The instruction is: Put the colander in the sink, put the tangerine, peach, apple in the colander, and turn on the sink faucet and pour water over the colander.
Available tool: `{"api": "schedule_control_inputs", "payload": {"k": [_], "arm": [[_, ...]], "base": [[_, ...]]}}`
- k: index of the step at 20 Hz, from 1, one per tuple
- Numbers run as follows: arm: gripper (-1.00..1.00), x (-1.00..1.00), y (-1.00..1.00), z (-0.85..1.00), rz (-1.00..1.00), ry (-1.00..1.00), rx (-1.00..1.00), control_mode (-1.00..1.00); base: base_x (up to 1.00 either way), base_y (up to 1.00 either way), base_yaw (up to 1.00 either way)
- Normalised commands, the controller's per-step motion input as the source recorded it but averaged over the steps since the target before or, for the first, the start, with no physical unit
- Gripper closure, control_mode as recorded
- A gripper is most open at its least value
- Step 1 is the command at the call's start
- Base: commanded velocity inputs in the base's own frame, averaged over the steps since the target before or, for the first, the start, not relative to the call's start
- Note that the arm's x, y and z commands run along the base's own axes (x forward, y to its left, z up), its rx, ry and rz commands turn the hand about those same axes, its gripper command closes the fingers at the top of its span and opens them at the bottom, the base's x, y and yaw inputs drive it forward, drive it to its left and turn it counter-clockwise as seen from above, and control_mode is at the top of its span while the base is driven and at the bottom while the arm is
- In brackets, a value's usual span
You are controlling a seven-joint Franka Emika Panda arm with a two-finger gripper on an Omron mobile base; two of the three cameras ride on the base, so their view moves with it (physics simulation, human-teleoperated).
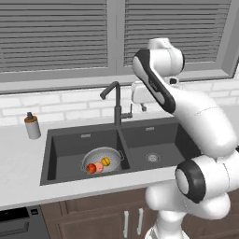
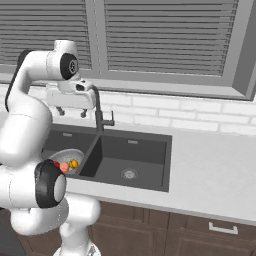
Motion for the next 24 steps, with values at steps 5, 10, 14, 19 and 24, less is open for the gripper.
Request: {"api": "schedule_control_inputs", "payload": {"k": [5, 10, 14, 19, 24], "arm": [[-1.0, -0.49, -0.89, -0.31, 0.04, -0.15, 0.0, -1.0], [-1.0, 0.0, -0.67, -0.43, 0.14, -0.38, 0.01, -1.0], [-1.0, 0.09, -0.34, -0.44, 0.2, -0.49, 0.0, -1.0], [-1.0, 0.36, -0.1, -0.3, 0.19, -0.53, 0.02, -1.0], [-1.0, 0.3, -0.08, -0.13, 0.16, -0.51, 0.12, -1.0]], "base": [[0.0, 0.0, 0.0], [0.0, 0.0, 0.0], [0.0, 0.0, 0.0], [0.0, 0.0, 0.0], [0.0, 0.0, 0.0]]}}
